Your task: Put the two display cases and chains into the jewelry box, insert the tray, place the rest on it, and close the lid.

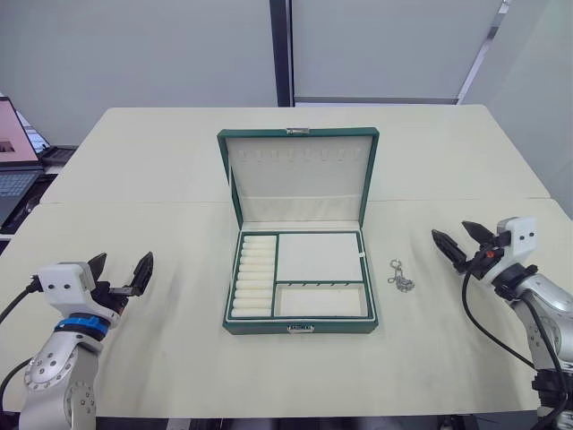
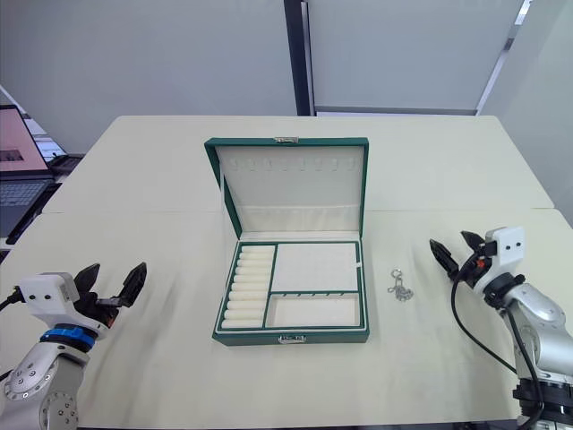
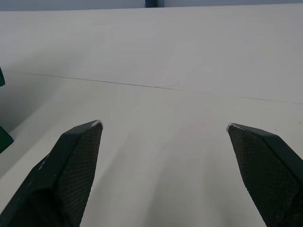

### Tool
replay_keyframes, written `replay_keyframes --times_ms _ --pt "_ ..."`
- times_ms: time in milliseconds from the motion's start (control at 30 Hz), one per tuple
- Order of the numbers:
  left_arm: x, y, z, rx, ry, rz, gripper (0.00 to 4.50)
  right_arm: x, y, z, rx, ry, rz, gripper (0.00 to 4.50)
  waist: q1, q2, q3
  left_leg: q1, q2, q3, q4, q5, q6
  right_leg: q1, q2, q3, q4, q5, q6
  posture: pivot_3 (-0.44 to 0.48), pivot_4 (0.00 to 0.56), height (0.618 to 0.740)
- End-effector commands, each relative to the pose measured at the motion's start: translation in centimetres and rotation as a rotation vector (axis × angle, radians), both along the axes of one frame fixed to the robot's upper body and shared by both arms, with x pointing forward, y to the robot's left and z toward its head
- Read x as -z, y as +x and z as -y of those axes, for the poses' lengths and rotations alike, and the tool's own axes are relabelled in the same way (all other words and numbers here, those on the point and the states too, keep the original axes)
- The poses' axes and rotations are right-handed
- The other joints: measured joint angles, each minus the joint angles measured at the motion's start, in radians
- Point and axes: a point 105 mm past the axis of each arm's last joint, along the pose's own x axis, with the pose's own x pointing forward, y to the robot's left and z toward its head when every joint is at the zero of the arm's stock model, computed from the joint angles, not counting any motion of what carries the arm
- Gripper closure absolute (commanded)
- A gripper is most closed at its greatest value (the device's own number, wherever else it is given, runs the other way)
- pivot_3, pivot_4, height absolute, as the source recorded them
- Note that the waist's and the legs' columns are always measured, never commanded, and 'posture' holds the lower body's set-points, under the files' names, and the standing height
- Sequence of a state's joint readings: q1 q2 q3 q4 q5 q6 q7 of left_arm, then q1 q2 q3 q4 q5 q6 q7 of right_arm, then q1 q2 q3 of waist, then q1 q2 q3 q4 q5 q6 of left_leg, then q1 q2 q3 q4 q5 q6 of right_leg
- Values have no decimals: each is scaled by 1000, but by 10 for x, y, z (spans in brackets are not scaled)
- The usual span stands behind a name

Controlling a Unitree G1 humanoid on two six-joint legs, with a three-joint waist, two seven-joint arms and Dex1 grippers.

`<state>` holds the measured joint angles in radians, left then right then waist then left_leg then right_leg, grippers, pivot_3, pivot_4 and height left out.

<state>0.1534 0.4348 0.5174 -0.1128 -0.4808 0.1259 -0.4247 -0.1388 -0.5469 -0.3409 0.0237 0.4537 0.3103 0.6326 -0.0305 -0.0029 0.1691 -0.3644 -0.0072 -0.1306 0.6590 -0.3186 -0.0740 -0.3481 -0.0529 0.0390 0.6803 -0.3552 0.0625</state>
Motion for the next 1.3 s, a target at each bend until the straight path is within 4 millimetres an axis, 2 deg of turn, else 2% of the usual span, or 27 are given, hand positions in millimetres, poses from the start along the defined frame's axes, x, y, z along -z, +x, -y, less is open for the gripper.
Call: replay_keyframes --times_ms 33,233,400,500,600,633,700,833,967,1067,1200,1300 --pt "-10 1 3 0 16 44 0 -16 -1 1 11 0 67 29 0 0 0 0 0 0 0 0 0 0 0 0 0 0 0 0 150 740" --pt "-12 1 9 23 16 52 0 -27 -1 -7 -32 3 84 29 0 0 0 0 0 1 0 0 0 0 0 0 0 0 0 0 150 740" --pt "-25 -3 32 186 53 55 0 -62 -15 -47 -263 -9 103 29 0 0 0 0 0 0 0 0 0 0 0 1 0 0 0 0 150 740" --pt "-33 -11 48 303 66 45 0 -89 -33 -93 -510 -20 111 29 0 0 0 0 0 -1 0 0 0 0 0 0 0 0 0 0 150 740" --pt "-29 -25 70 462 98 1 0 -98 -59 -141 -766 -18 80 648 -2 1 -1 0 1 -2 0 0 0 0 1 0 0 0 0 0 150 740" --pt "-28 -29 75 501 98 -10 0 -97 -66 -153 -828 -24 64 1002 -3 1 -1 0 1 -2 0 0 0 0 1 0 0 0 0 0 150 740" --pt "-23 -39 86 595 125 -34 0 -92 -74 -175 -929 -24 46 1683 -1 0 -1 0 1 -2 0 0 0 0 1 0 -1 0 0 0 150 740" --pt "-13 -57 104 761 178 -67 0 -71 -74 -201 -1011 -52 12 2797 2 0 -1 -1 0 -2 0 0 1 0 0 0 -1 0 0 0 150 740" --pt "-7 -73 114 870 195 -92 0 -47 -65 -211 -1001 -76 -24 3790 4 -2 -2 0 0 -3 0 -1 1 0 0 -1 -1 0 0 0 150 740" --pt "-2 -83 116 900 204 -100 0 -25 -55 -211 -955 -115 -57 4486 2 -2 -2 0 0 -3 0 0 1 0 0 -1 -1 0 0 0 150 740" --pt "3 -89 121 910 192 -91 0 1 -47 -208 -910 -184 -105 4486 0 -2 -2 0 0 -2 0 0 1 0 0 -1 -1 0 0 0 150 740" --pt "6 -91 128 917 179 -82 0 20 -48 -205 -906 -255 -154 4486 0 -5 -6 0 0 -3 0 -1 1 0 0 -1 -1 0 0 0 150 740"
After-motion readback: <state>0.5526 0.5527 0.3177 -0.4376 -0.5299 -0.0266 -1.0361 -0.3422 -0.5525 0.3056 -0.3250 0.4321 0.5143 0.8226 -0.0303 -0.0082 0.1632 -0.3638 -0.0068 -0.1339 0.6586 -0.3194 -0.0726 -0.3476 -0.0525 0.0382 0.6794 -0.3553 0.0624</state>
